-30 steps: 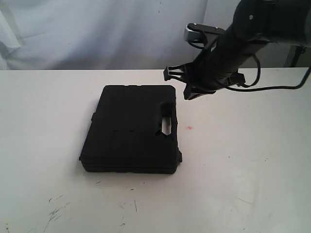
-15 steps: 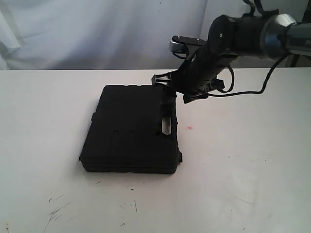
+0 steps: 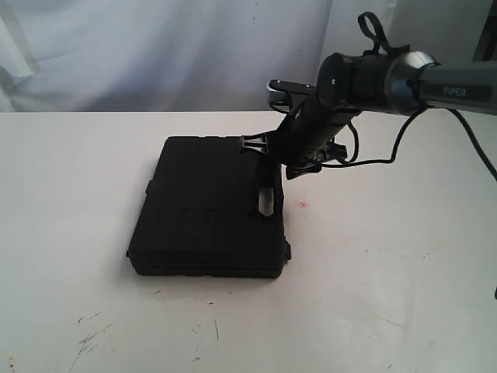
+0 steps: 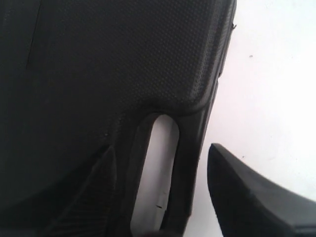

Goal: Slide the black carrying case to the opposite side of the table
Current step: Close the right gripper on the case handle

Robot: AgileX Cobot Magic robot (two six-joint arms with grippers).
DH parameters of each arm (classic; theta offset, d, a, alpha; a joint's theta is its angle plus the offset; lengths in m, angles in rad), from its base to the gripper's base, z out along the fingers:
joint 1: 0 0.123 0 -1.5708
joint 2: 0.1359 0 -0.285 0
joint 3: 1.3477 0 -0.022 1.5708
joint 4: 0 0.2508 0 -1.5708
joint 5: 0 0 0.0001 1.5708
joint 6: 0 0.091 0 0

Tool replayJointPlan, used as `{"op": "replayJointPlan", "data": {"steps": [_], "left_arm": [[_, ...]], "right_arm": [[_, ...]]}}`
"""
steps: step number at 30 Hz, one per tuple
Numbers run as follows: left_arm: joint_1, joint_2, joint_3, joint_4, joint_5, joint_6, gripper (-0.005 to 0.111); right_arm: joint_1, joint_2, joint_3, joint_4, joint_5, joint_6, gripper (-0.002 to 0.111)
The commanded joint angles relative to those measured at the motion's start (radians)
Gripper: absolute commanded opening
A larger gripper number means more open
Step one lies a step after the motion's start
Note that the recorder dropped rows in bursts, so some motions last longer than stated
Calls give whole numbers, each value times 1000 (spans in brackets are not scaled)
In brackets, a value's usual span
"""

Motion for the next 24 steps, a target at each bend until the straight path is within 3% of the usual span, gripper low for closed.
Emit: {"op": "replayJointPlan", "data": {"steps": [1,24], "left_arm": [[2,-5,4,1,-11,1,0],[2,-5,4,1,-11,1,0]], "right_arm": [[-6,0,-12,-72,19,59,51],[-8,69,-12,-41,53,92,51]]}}
